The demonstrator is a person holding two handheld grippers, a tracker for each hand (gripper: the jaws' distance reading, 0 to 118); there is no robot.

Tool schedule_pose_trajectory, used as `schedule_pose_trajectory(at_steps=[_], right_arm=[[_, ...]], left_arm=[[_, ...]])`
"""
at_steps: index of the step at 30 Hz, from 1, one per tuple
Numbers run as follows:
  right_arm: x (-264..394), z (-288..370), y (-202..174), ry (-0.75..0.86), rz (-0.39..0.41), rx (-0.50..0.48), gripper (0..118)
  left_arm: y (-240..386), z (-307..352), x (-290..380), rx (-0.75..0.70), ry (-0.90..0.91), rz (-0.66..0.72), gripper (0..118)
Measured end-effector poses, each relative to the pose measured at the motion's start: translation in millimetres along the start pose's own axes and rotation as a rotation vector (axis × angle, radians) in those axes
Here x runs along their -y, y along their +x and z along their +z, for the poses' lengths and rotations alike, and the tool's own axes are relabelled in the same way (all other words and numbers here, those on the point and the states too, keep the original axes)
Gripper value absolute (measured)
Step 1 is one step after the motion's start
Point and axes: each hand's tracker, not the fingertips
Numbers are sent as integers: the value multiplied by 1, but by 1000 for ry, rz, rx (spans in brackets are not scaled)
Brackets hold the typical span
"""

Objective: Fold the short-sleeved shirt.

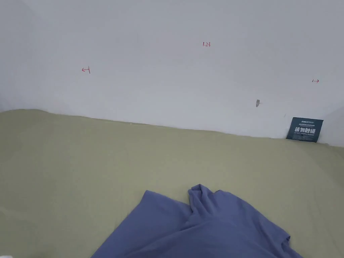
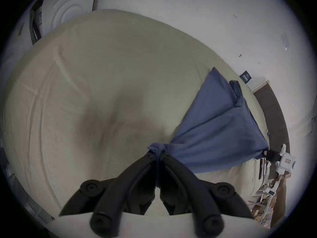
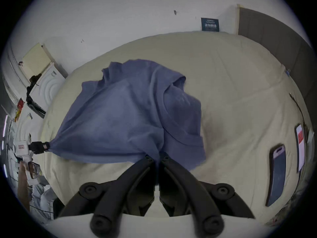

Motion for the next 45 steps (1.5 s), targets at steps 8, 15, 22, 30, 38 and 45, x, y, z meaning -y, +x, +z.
schedule_pose_trajectory(at_steps=[8,15,22,30,38,45], right_arm=[[15,-4,3,-44,8,31,3],[16,35,-10,53,56,11,100],[54,92,-35,254,52,82,102],[105,89,-55,124,115,97,0],[112,77,-58,63,143,71,0],[107,80,-58,55,157,50,0]], left_arm=[[-3,5,27,1,-53,43,3],[13,44,24,-28,76,-23,109],[50,93,62,-69,375,-311,104],[36,73,89,-82,188,-259,0],[14,59,52,-11,63,-241,46],[6,15,23,-44,-26,-278,96]])
